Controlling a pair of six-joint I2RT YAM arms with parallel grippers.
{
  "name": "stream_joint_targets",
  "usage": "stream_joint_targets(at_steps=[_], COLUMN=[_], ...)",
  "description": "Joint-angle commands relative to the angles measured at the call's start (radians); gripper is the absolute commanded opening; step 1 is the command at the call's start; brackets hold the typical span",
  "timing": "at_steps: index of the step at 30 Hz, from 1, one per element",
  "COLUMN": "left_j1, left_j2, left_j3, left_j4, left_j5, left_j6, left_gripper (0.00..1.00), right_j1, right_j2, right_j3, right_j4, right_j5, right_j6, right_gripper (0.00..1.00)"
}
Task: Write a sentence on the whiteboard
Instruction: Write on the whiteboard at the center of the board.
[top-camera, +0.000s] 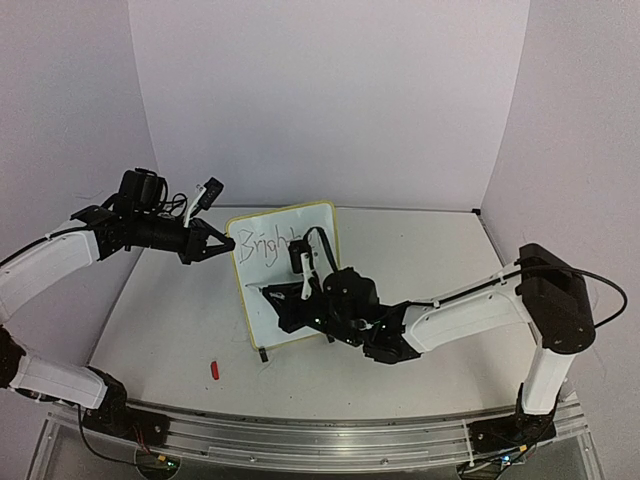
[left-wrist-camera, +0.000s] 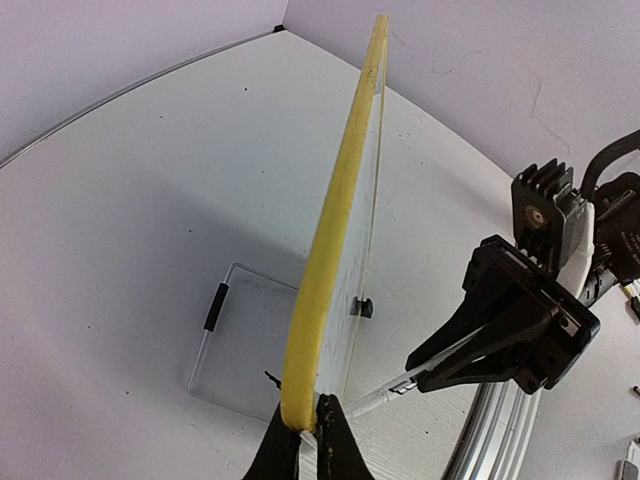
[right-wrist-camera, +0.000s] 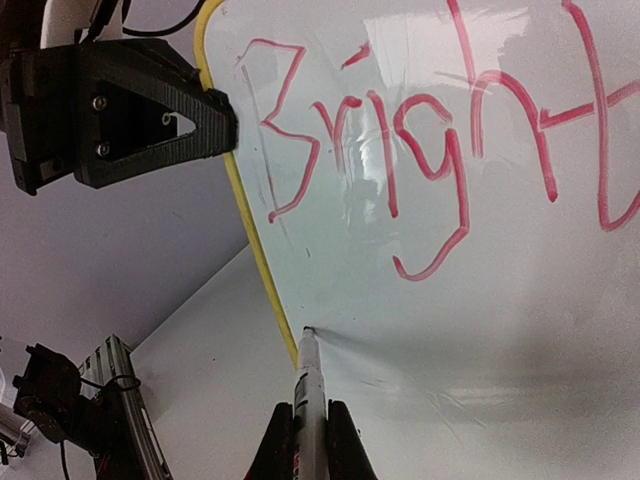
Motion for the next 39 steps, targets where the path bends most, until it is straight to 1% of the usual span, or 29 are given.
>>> stream_joint_targets(at_steps=[1, 8, 21, 25, 30, 34, 39], left_j1=[-0.02, -0.02, -0.021, -0.021, -0.023, -0.023, -0.023], left_j2=[0.038, 0.037, 0.041, 0.04, 0.038, 0.039, 0.039], left_j3=[-0.02, -0.02, -0.019, -0.02, -0.02, -0.02, -0.019], left_j4=[-0.106, -0.108, -0.107, -0.107, -0.106, -0.107, -0.108], left_j5=[-0.085, -0.084, -0.085, -0.087, -0.091, -0.091, -0.092], left_j6=[0.06, 0.06, 0.06, 0.059, 0.06, 0.06, 0.058], left_gripper=[0.0, 0.0, 0.0, 0.0, 0.0, 0.0, 0.0], right_j1=[0.0, 0.0, 0.0, 0.0, 0.0, 0.0, -0.002], right_j2=[0.007, -0.034, -0.069, -0.087, -0.15, -0.175, -0.125], right_j3=[0.024, -0.019, -0.055, -0.064, -0.077, -0.06, 0.008], right_j4=[-0.008, -0.007, -0.008, 0.0, 0.015, 0.001, -0.036], right_j5=[0.08, 0.142, 0.171, 0.135, -0.003, -0.039, -0.046], right_j6=[0.021, 0.026, 0.024, 0.008, -0.019, -0.026, -0.034], right_gripper=[0.0, 0.0, 0.0, 0.0, 0.0, 0.0, 0.0])
